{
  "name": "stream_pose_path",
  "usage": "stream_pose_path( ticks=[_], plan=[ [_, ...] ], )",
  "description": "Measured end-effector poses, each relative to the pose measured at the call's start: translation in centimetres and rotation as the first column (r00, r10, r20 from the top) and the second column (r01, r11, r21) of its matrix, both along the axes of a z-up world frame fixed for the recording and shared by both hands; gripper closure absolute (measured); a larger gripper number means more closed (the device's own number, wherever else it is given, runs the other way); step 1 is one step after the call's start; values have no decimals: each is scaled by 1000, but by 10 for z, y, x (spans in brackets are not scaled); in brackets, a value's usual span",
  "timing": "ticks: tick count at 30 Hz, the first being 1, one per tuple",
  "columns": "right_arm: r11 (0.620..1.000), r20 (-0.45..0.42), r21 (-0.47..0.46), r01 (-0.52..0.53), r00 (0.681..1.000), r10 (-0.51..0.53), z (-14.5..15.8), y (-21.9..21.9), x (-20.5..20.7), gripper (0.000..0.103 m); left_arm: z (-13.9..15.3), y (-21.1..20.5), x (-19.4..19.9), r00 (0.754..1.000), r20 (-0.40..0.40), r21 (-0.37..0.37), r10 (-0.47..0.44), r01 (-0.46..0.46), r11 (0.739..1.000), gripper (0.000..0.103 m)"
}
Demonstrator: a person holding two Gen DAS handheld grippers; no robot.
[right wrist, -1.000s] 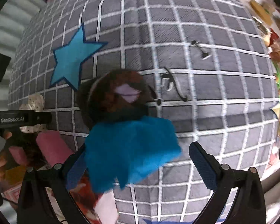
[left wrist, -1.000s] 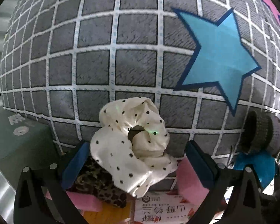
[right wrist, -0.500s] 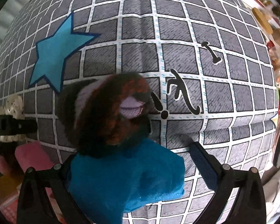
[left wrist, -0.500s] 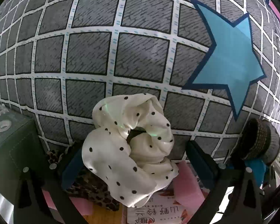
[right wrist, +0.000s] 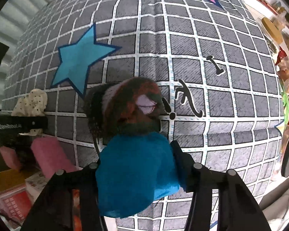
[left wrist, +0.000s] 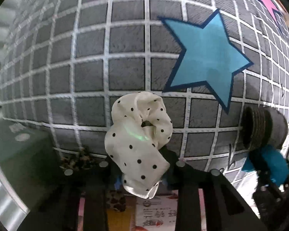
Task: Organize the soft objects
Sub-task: 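Grasp the polka-dot scrunchie with left tool while right tool grasps blue cloth, then carry the scrunchie and blue cloth with both tools over the white box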
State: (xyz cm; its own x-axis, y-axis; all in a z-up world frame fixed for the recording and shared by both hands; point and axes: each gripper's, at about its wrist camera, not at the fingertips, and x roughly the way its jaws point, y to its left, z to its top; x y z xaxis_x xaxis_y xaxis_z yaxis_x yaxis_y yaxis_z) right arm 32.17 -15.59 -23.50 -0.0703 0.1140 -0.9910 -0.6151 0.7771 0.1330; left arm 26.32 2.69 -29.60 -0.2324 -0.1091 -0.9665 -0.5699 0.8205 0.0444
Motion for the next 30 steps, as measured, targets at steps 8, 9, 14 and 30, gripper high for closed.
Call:
stream_pose_path(
  ticks=[8,9,14,30],
  plan=[
    [998,13,54,10,1000,-11,48,-13,5,53,57,-10,2,988,133,101,-73,60,993,73],
    [998,10,62,19,1000,-19,52,-14,6,53,64,-12,2,986,147,108,-85,69,992,73],
    [996,11,79,33,999,-34,62,-21,12,53,97,-23,1,970,198,134,-141,116,984,73],
    [991,22,87,106,994,-109,92,-66,-16,53,182,-106,-55,910,298,108,-290,270,957,73]
  ],
)
